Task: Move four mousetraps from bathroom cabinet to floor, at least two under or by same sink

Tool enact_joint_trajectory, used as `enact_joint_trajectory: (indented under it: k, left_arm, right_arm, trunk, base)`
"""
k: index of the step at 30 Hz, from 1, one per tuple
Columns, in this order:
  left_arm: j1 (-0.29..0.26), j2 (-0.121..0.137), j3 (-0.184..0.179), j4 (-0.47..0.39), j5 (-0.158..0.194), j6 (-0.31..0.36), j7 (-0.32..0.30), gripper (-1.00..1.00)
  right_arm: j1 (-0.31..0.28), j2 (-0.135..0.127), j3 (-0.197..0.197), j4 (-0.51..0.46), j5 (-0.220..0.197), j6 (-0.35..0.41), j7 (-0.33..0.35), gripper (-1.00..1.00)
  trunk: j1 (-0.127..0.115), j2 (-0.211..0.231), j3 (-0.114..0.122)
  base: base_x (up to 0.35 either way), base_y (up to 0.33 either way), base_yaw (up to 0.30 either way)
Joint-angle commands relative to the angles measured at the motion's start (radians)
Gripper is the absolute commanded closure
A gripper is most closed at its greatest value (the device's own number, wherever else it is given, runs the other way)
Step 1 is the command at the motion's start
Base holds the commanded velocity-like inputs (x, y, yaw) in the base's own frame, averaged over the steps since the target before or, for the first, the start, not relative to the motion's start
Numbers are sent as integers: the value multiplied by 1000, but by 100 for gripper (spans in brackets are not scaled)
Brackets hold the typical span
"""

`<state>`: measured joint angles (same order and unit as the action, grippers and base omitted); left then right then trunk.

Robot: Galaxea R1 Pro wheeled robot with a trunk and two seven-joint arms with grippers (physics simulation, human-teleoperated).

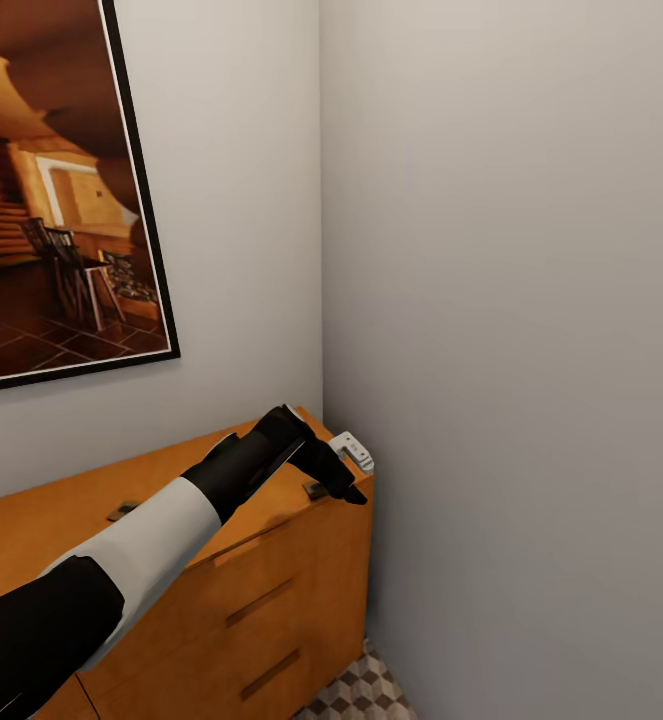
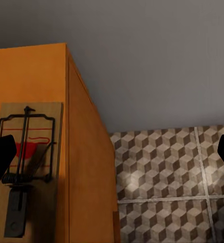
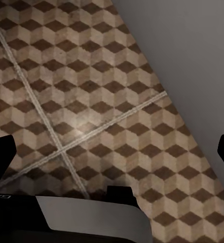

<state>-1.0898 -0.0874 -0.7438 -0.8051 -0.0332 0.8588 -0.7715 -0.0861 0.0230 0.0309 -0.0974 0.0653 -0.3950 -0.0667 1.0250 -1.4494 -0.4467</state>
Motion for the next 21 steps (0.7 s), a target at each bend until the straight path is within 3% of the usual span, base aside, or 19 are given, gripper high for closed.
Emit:
enact_joint_trajectory:
  k: [1,21]
  left_arm:
    - [-1,0,0,-1,-4,5,-5,-100]
    - [-1,0,0,0,-4,5,-5,-100]
  right_arm:
    - [-1,0,3,1,7,-2,-7,-100]
    - [-1,0,3,1,7,-2,-7,-100]
  trunk:
    - [0,-1,-1]
    - [0,-1,-1]
  base:
    - [-1,0,0]
    - [-9,0,0]
